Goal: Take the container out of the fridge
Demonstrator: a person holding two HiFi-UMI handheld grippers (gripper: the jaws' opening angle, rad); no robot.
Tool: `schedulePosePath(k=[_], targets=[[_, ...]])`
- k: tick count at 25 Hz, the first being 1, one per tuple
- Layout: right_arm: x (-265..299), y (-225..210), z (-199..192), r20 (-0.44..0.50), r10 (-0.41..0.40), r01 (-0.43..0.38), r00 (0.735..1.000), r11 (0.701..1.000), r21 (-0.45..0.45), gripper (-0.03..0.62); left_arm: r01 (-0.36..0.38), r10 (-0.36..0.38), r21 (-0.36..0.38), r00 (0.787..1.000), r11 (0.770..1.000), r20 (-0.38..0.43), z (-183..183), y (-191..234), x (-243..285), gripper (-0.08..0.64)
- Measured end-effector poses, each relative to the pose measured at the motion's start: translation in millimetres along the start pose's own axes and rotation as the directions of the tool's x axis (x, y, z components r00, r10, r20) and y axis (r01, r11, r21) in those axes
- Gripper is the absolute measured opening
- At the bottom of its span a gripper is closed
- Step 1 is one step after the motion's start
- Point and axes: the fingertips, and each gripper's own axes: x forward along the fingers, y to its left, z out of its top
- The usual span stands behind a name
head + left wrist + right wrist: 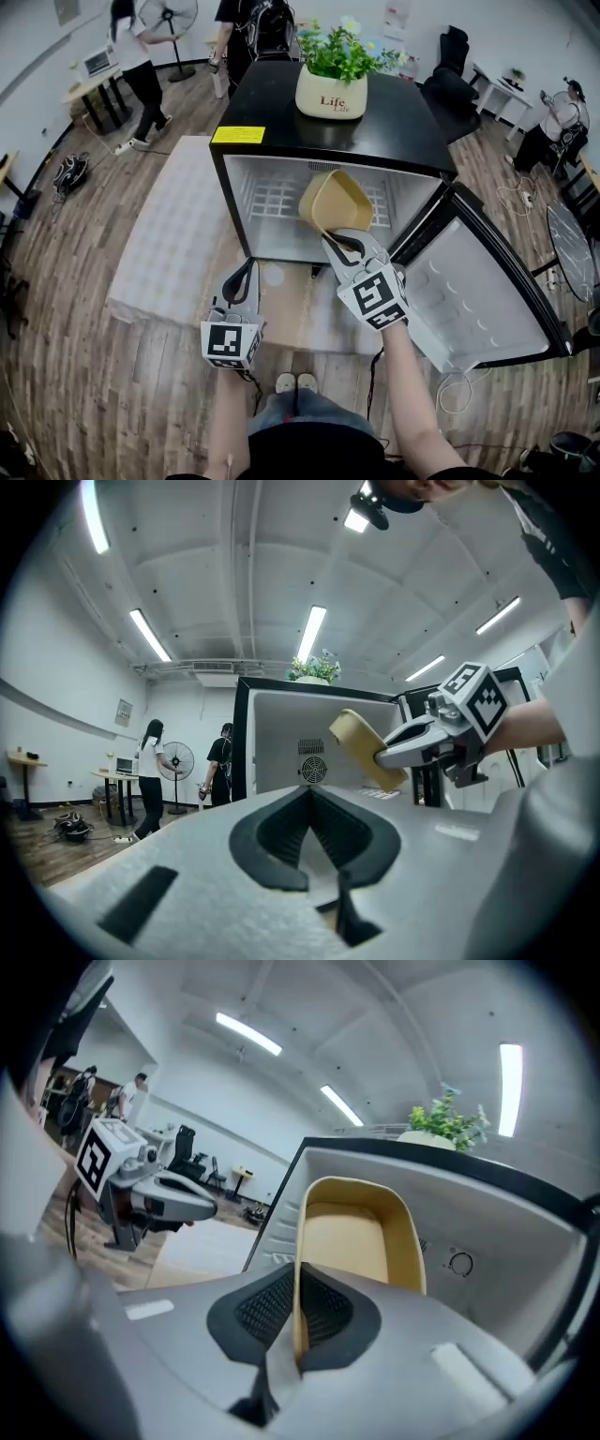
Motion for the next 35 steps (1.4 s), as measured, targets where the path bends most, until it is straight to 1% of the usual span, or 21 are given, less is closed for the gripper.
schedulePosePath(k=[3, 6, 10, 13, 19, 27, 35], targets=[[-23.3, -2.5, 11.2, 0.123, -0.038, 0.02, 0.992, 0.989, 0.149, 0.02, 0.003, -0.003, 0.007, 1.0, 1.0, 0.009, 5.6, -0.6, -1.7, 0.005], [-49.0, -6.5, 16.6, 0.226, -0.094, 0.03, 0.97, 0.963, 0.268, 0.02, 0.004, -0.004, 0.013, 1.0, 1.0, 0.018, 11.5, -1.9, -3.6, 0.005], [-76.6, -6.4, 17.6, 0.31, -0.148, 0.029, 0.939, 0.933, 0.359, 0.02, 0.003, -0.004, 0.022, 1.0, 1.0, 0.028, 17.7, -3.6, -5.1, 0.005], [-94.3, -6.9, 11.6, 0.344, -0.195, 0.036, 0.918, 0.907, 0.42, 0.018, 0.005, -0.006, 0.029, 0.999, 1.0, 0.033, 20.8, -5.6, -4.5, 0.005], [-123.3, -7.2, -7.5, 0.377, -0.282, 0.061, 0.882, 0.862, 0.502, 0.018, 0.01, -0.011, 0.036, 0.999, 0.999, 0.046, 27.3, -11.1, -6.0, 0.005], [-141.0, -5.7, -25.5, 0.413, -0.328, 0.043, 0.85, 0.824, 0.565, 0.017, 0.006, -0.009, 0.053, 0.998, 0.999, 0.055, 33.1, -12.2, -9.4, 0.005], [-149.7, -12.8, -33.8, 0.423, -0.348, 0.044, 0.837, 0.812, 0.582, 0.015, 0.001, -0.004, 0.053, 0.999, 0.999, 0.05, 31.2, -9.3, -7.2, 0.005]])
